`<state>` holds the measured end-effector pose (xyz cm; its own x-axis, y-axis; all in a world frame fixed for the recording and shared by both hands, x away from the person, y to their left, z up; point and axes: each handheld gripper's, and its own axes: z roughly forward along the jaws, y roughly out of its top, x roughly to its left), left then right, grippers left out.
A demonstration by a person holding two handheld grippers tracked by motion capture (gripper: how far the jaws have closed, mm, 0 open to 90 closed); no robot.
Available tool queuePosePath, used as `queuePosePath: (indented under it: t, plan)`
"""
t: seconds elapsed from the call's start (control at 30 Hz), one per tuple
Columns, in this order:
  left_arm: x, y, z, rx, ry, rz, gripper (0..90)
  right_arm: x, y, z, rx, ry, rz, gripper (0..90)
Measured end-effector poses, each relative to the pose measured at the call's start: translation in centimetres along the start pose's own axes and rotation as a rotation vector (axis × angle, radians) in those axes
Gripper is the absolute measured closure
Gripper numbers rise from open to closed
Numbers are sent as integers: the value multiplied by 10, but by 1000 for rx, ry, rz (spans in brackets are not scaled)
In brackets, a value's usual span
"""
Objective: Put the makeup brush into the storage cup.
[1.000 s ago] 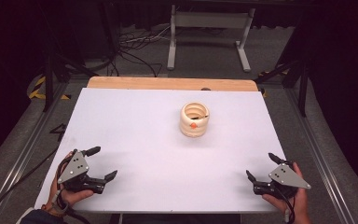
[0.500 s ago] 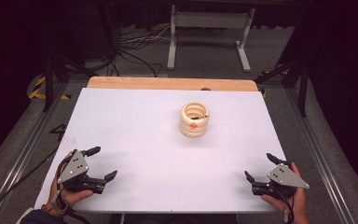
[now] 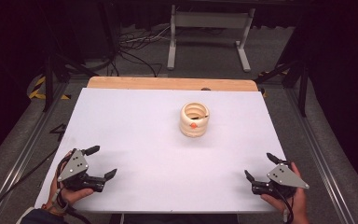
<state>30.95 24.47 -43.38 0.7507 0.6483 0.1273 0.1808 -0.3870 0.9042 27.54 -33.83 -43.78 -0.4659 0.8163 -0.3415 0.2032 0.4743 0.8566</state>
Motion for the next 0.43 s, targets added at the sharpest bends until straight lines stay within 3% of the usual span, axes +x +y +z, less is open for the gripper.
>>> queuePosePath:
  t: [0.17, 0.43]
  plan:
    - [1, 1, -2, -22, -6, -20, 44, -1, 0, -1, -7, 7, 15, 75]
    - [7, 2, -2, -28, 10, -41, 45, -8, 1, -1, -17, 21, 93, 74]
